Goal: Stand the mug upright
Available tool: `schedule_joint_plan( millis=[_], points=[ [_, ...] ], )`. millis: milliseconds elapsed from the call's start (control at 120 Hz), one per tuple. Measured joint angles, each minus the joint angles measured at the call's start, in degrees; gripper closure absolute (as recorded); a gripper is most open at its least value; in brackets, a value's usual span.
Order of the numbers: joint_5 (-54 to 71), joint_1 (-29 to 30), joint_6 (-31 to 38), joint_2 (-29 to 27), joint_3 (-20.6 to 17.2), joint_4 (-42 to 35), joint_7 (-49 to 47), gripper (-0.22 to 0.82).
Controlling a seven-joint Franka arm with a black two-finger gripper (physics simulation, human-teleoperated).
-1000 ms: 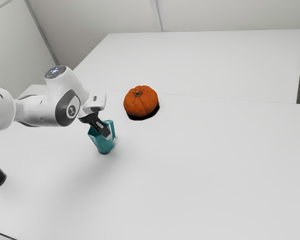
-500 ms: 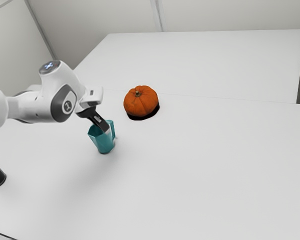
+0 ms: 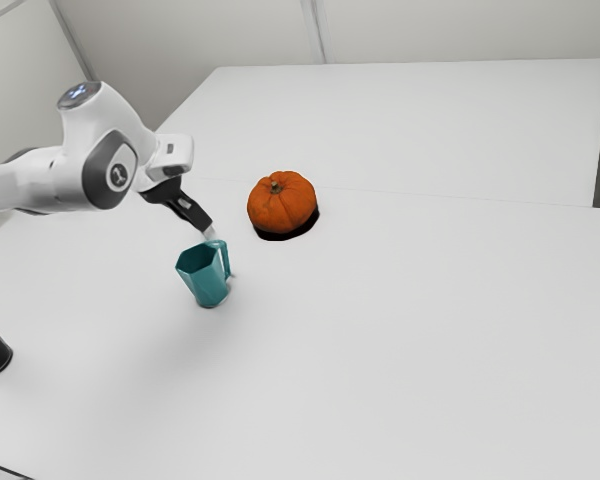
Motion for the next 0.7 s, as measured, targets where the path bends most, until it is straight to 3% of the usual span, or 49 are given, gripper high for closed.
schedule_joint_plan(
  millis=[325,492,700],
  points=[
    [-0.06,-0.15,-14.02,1.8,-0.44,10.89,-3.78,0.01],
    [0.14,2.09,-25.24,8.87,-2.57,22.43,-7.0,0.01],
    [0.09,0.78,-32.92,10.43,-2.49,26.55,-10.26,0.0]
  ],
)
